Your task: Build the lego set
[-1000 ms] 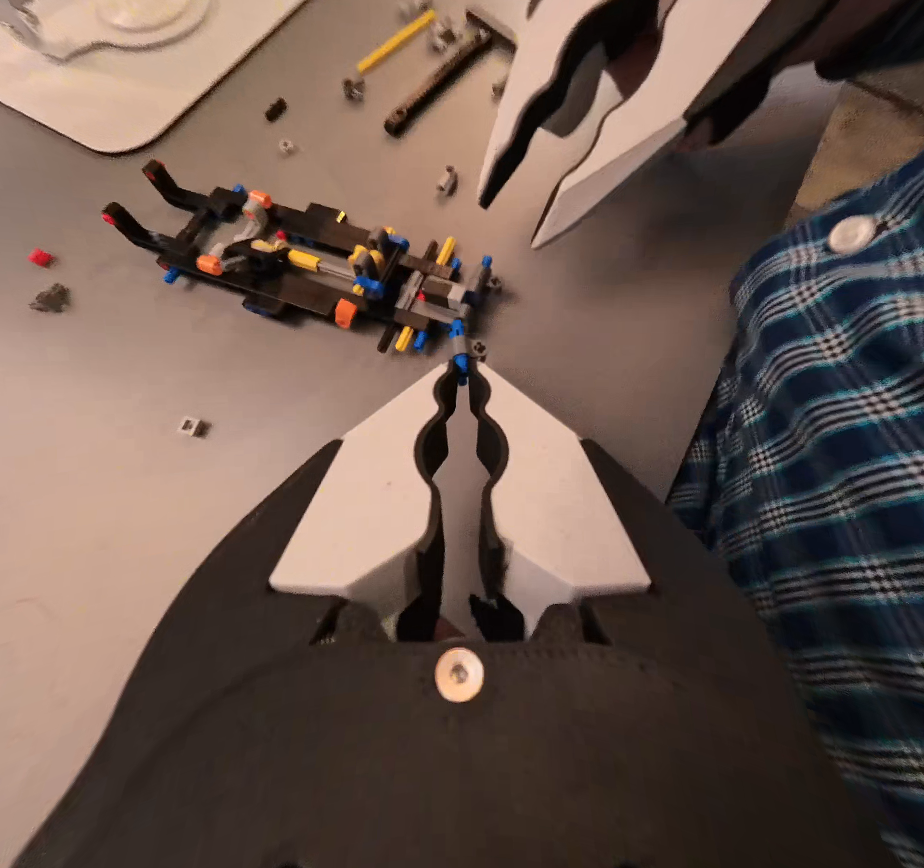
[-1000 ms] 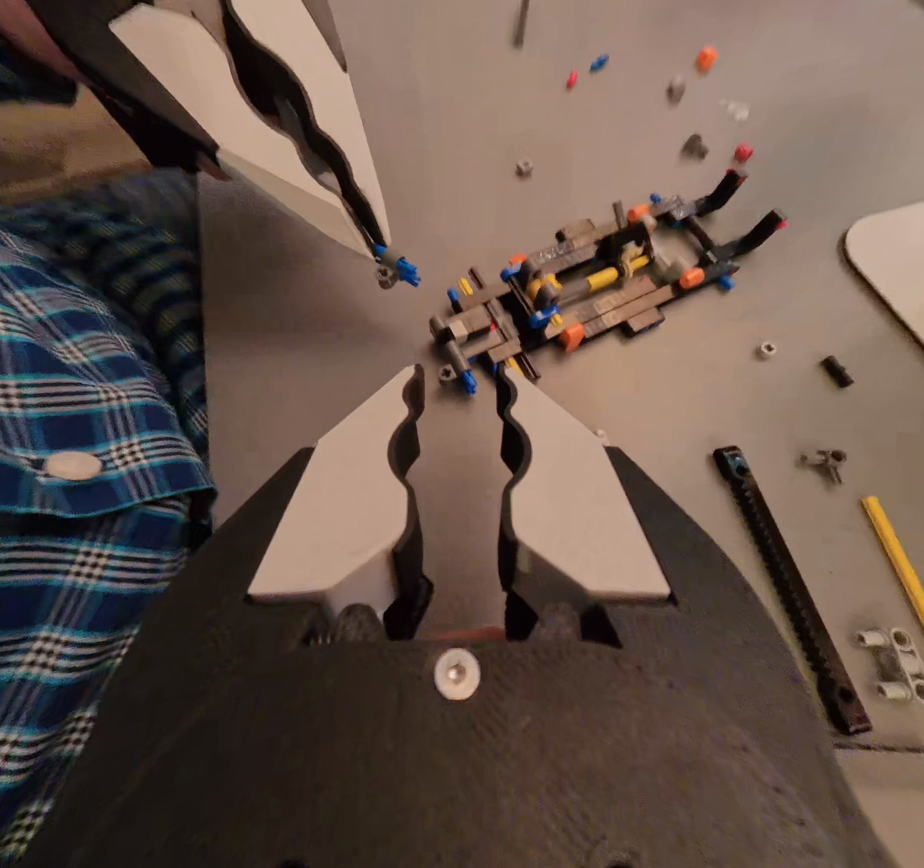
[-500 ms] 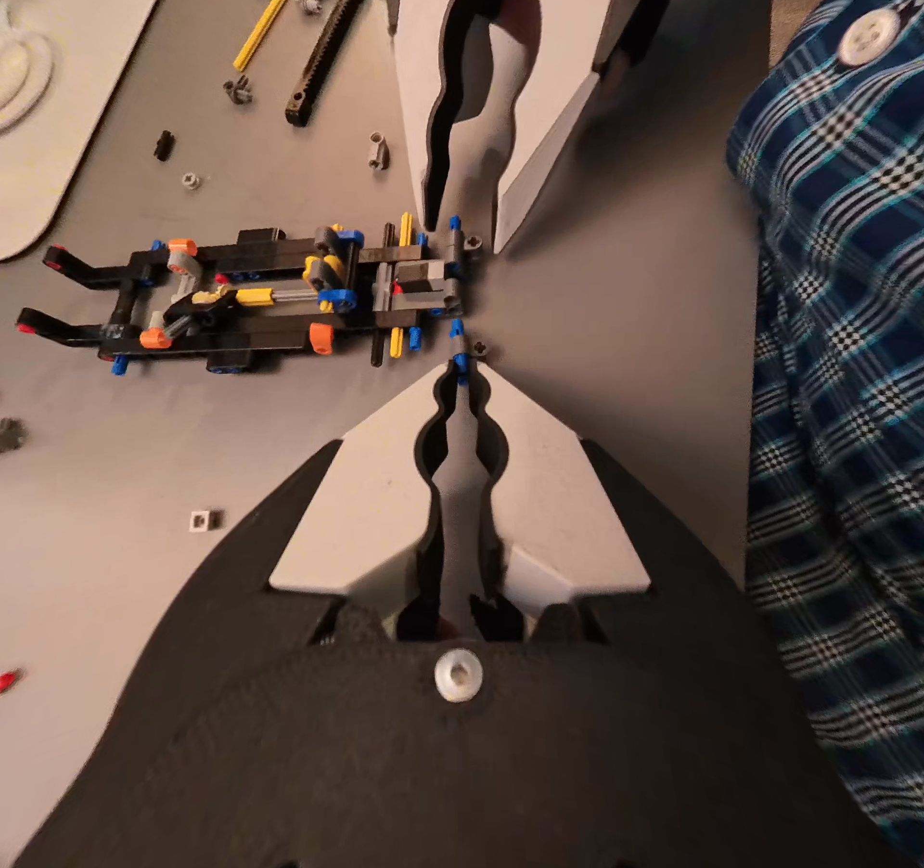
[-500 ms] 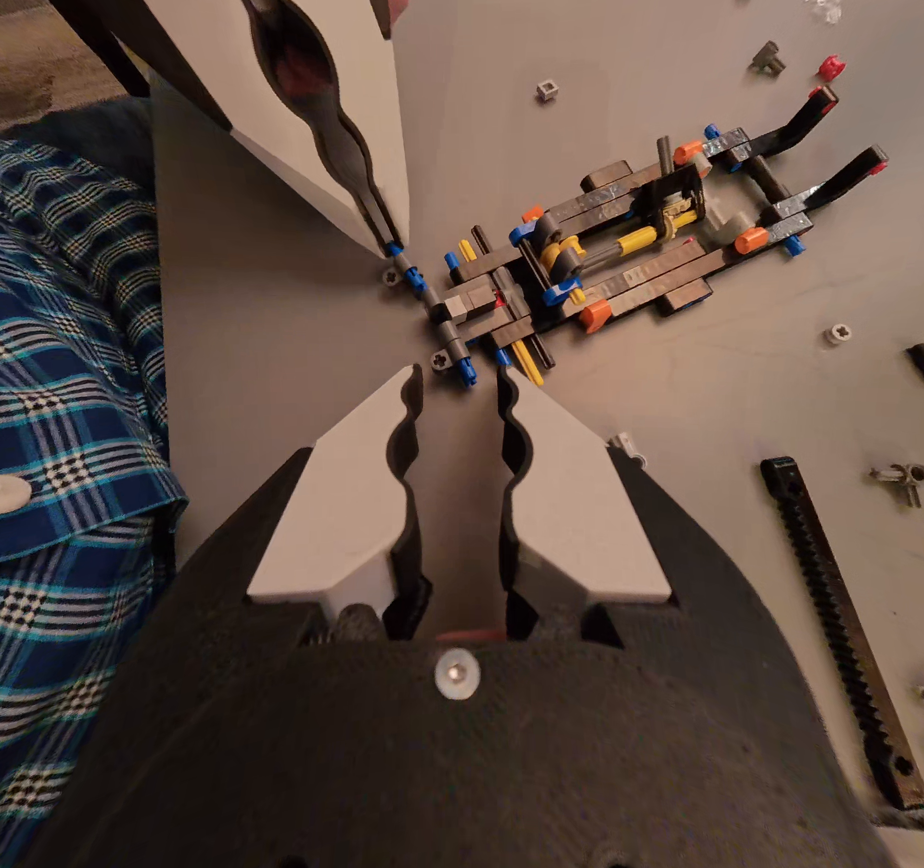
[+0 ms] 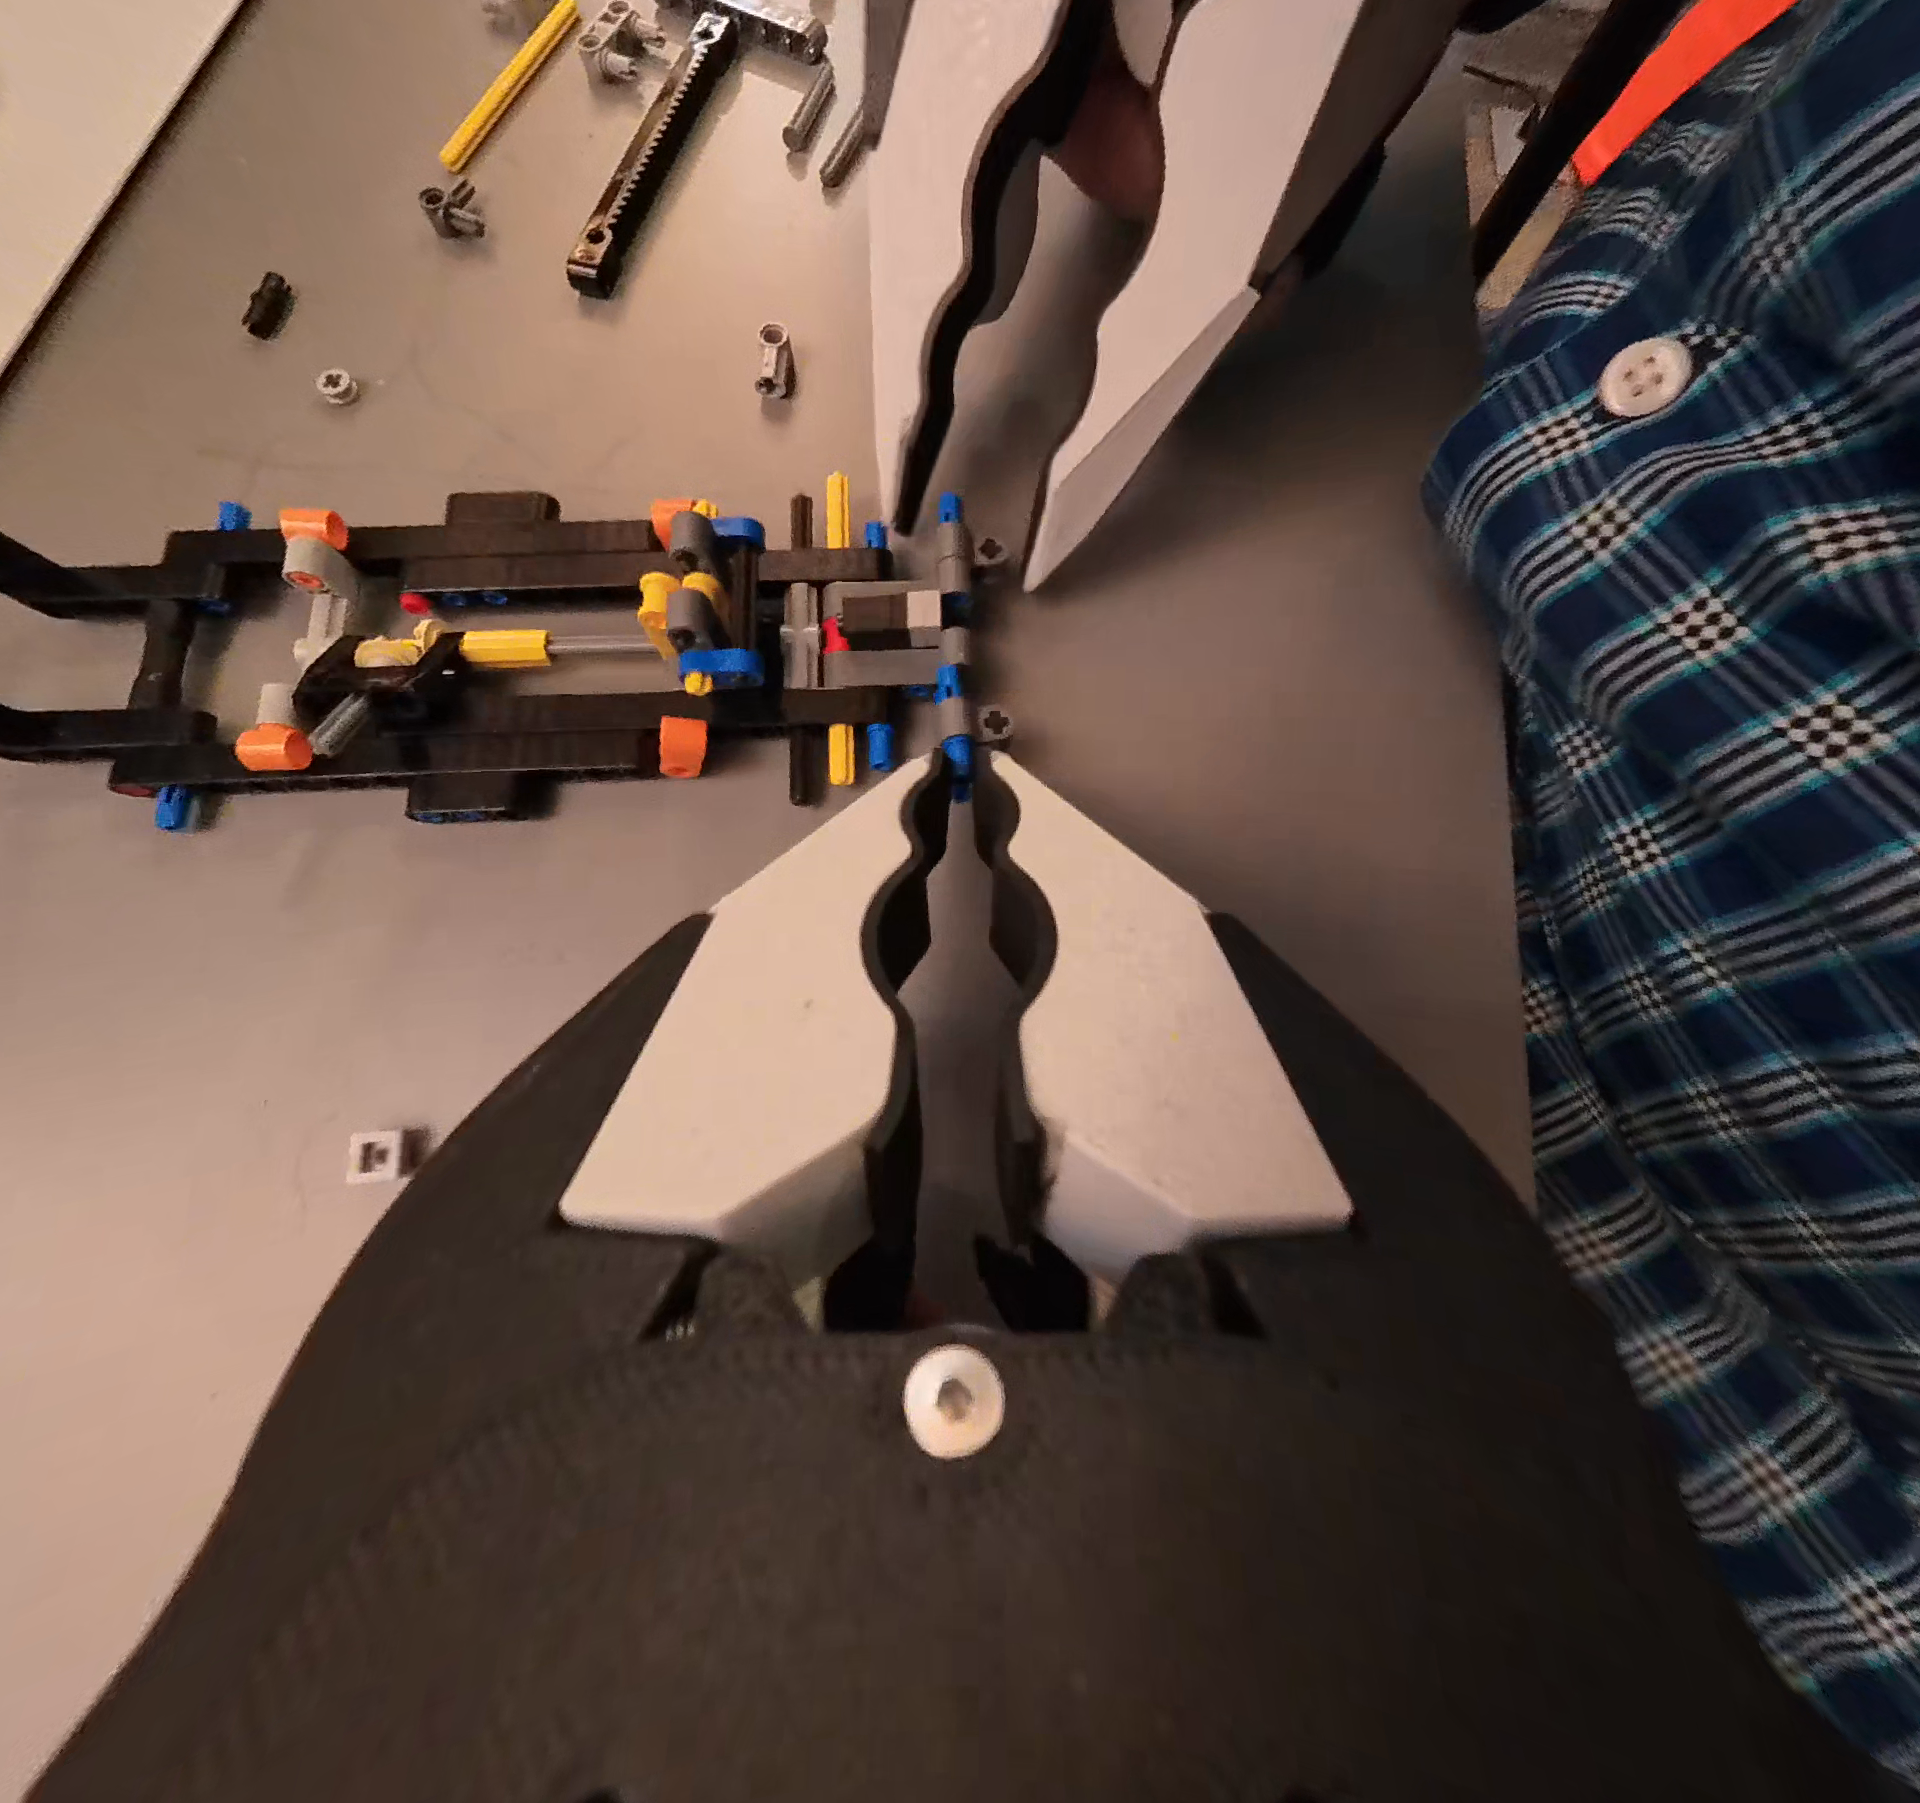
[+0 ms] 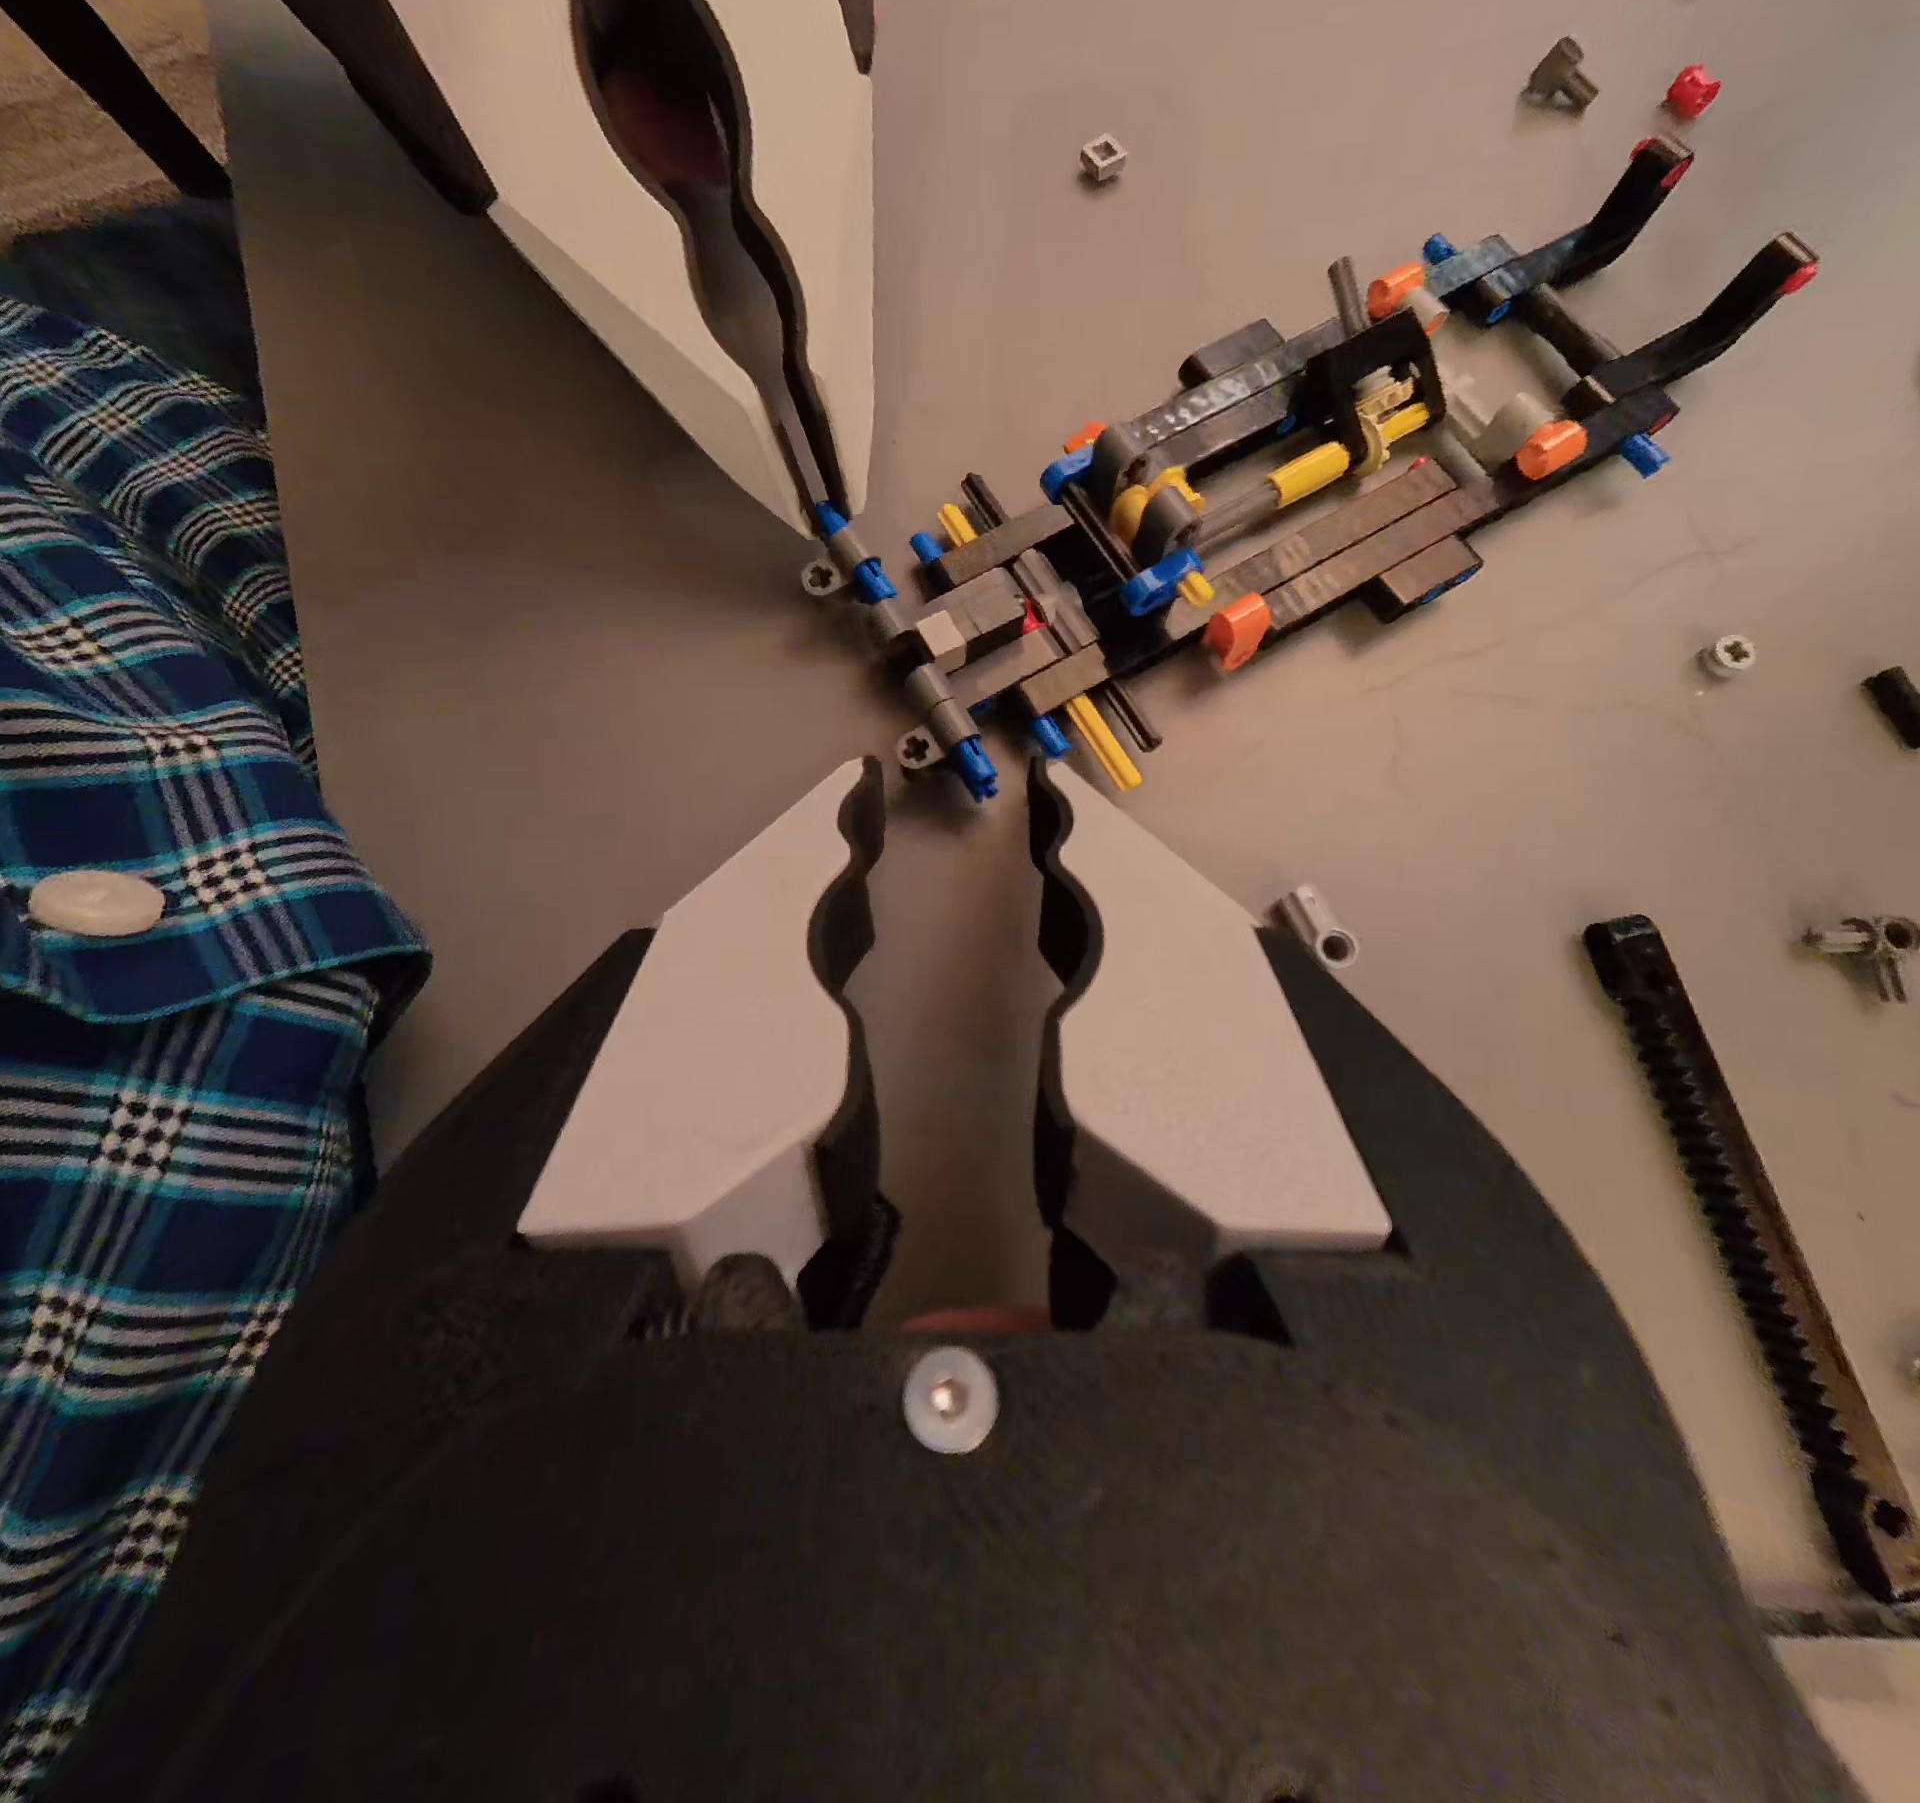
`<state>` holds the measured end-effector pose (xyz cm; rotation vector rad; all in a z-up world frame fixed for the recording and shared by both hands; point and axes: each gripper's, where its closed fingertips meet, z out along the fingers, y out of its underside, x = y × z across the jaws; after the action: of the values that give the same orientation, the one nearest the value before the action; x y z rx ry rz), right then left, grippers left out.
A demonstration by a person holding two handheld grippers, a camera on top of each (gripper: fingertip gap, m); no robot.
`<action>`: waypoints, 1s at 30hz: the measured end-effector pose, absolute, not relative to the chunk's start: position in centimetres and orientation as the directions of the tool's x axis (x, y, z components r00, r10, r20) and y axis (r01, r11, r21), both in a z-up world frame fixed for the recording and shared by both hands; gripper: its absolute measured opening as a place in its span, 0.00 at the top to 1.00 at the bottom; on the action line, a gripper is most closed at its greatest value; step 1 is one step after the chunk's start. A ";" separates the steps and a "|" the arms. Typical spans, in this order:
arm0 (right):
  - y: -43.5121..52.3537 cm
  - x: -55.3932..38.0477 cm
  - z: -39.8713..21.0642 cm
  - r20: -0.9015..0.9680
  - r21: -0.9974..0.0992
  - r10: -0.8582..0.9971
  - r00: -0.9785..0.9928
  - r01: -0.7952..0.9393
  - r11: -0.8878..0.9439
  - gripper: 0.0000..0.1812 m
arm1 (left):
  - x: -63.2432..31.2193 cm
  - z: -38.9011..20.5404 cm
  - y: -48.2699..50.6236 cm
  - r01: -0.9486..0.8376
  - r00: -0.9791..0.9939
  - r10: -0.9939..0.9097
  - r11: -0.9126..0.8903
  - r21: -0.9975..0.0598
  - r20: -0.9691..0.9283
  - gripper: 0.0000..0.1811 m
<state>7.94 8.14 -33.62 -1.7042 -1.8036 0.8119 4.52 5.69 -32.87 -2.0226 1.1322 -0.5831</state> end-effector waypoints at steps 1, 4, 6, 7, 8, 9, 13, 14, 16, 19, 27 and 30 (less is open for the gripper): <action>8.0 7.8 -33.6 -0.031 -0.734 0.997 -0.066 0.679 0.022 0.87 | 4.3 -33.0 5.9 -0.538 0.512 -0.859 -0.336 -0.773 0.017 0.99; 8.0 7.7 -33.9 -0.032 -0.731 0.998 -0.055 0.682 0.014 0.87 | 4.5 -32.9 5.9 -0.538 0.495 -0.869 -0.328 -0.776 0.024 0.99; 8.2 7.7 -33.8 -0.029 -0.734 0.999 -0.044 0.679 0.009 0.88 | 4.6 -32.9 5.8 -0.536 0.488 -0.872 -0.330 -0.777 0.033 0.99; 8.2 7.8 -33.8 -0.030 -0.735 0.999 -0.037 0.678 0.003 0.88 | 4.6 -32.8 5.8 -0.533 0.487 -0.873 -0.326 -0.781 0.033 0.99; 8.2 7.8 -33.9 -0.031 -0.732 0.999 -0.036 0.682 0.001 0.89 | 4.5 -32.8 6.0 -0.528 0.496 -0.868 -0.333 -0.781 0.034 0.99; 8.2 7.8 -33.9 -0.029 -0.731 0.999 -0.039 0.682 0.005 0.89 | 4.5 -32.8 6.0 -0.529 0.495 -0.868 -0.338 -0.779 0.041 0.99; 8.3 7.7 -34.0 -0.035 -0.727 0.999 -0.036 0.687 -0.001 0.90 | 4.8 -33.1 5.8 -0.546 0.481 -0.876 -0.337 -0.767 0.042 0.99; 8.4 7.7 -34.0 -0.037 -0.727 0.999 -0.033 0.687 -0.005 0.90 | 4.9 -33.1 5.8 -0.547 0.480 -0.876 -0.333 -0.768 0.039 0.99; 8.4 7.7 -34.0 -0.037 -0.728 0.999 -0.032 0.686 -0.005 0.91 | 5.1 -33.0 5.8 -0.537 0.482 -0.875 -0.340 -0.772 0.050 0.99; 8.4 7.8 -34.0 -0.040 -0.728 0.999 -0.033 0.685 -0.007 0.91 | 5.1 -33.1 5.9 -0.536 0.491 -0.869 -0.351 -0.768 0.055 0.99; 8.5 7.8 -34.0 -0.046 -0.728 0.998 -0.032 0.685 -0.012 0.91 | 5.3 -32.9 6.0 -0.510 0.504 -0.860 -0.376 -0.773 0.086 0.99; 8.5 7.8 -33.9 -0.051 -0.729 0.998 -0.031 0.685 -0.017 0.91 | 5.2 -32.6 6.1 -0.486 0.513 -0.852 -0.388 -0.783 0.103 0.99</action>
<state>7.84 8.47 -33.94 -1.7499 -1.7647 0.8174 5.19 6.10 -32.63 -2.0460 1.0888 -0.6593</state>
